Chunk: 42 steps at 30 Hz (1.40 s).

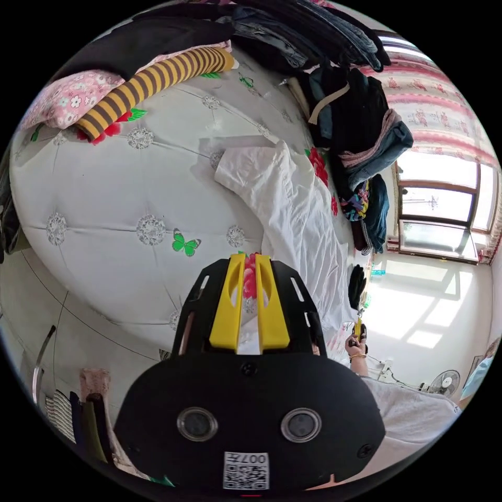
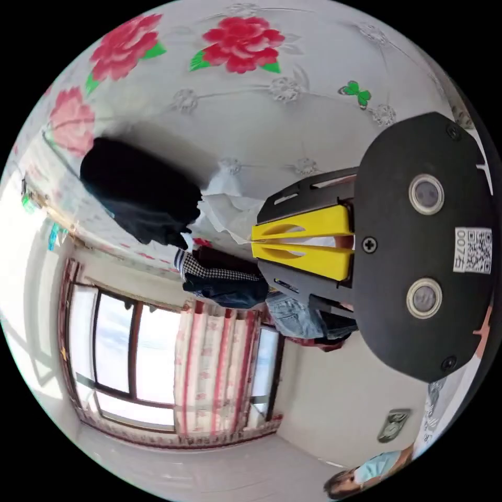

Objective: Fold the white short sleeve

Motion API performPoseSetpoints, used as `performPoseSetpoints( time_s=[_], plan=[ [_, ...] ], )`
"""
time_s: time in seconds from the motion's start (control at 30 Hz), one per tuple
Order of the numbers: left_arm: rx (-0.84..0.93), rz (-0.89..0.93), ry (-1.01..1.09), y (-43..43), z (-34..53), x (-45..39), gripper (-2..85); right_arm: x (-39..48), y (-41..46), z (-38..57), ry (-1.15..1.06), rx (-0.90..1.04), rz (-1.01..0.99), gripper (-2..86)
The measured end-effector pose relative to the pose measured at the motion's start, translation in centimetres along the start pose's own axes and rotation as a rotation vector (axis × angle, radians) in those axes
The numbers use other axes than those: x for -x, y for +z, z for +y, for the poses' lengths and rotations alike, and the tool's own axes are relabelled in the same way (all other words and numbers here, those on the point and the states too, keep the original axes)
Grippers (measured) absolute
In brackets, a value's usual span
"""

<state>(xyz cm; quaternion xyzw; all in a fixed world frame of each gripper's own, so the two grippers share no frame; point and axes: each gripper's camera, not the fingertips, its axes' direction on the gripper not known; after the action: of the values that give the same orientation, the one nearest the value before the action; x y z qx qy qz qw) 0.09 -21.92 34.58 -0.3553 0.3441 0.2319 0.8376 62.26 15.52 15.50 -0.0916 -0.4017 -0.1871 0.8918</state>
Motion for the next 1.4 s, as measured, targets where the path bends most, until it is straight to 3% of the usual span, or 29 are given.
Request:
performPoseSetpoints(
  time_s=[0.03, 0.1, 0.2, 0.3, 0.47, 0.6, 0.8, 0.97, 1.03, 1.13, 1.23, 1.3, 1.4],
  plan=[
    [-0.012, 0.010, -0.015, -0.2, -0.4, 0.3, 4.9, 2.0, 0.8, 0.0, -0.092, 0.039, 0.033, 0.1],
    [-0.057, 0.053, -0.069, -1.2, -1.8, 1.4, 6.3, 10.5, 5.2, 2.4, -0.514, 0.217, 0.189, 0.0],
    [-0.100, 0.095, -0.107, -2.1, -3.3, 2.4, 7.8, 16.8, 11.9, 9.6, -0.882, 0.411, 0.300, 0.0],
    [-0.131, 0.122, -0.132, -2.6, -4.4, 3.3, 9.0, 17.4, 19.0, 17.6, -1.063, 0.611, 0.346, 0.4],
    [-0.144, 0.197, -0.178, -2.3, -5.5, 5.1, 11.1, 11.5, 28.0, 25.3, -0.921, 0.926, 0.420, 1.8],
    [-0.171, 0.273, -0.245, -1.5, -6.1, 6.6, 11.6, 12.3, 26.2, 26.0, -0.884, 0.767, 0.347, 2.3],
    [-0.281, 0.505, -0.384, 1.1, -5.5, 8.1, 10.3, 12.3, 25.1, 25.8, -0.819, 0.758, 0.305, 1.7],
    [-0.314, 0.535, -0.365, 2.9, -5.0, 6.2, -0.1, 12.1, 24.9, 26.6, -0.813, 0.726, 0.305, 1.0],
    [-0.390, 0.490, -0.264, 2.0, -4.5, 4.0, -0.6, 12.1, 24.9, 26.8, -0.802, 0.723, 0.293, 0.9],
    [-0.416, 0.379, 0.089, 0.3, -4.0, -3.1, -0.8, 12.0, 24.5, 27.0, -0.778, 0.703, 0.262, 1.0],
    [-0.320, 0.244, 0.629, 1.0, -0.9, -12.9, -0.5, 11.7, 24.4, 27.0, -0.769, 0.689, 0.248, 1.3],
    [-0.122, 0.158, 1.053, 5.5, 3.7, -19.1, 1.3, 11.0, 24.7, 27.0, -0.753, 0.689, 0.252, 1.7],
    [0.177, -0.014, 1.224, 14.4, 8.2, -21.1, 4.9, 10.3, 25.4, 27.2, -0.712, 0.700, 0.243, 2.3]
  ],
)
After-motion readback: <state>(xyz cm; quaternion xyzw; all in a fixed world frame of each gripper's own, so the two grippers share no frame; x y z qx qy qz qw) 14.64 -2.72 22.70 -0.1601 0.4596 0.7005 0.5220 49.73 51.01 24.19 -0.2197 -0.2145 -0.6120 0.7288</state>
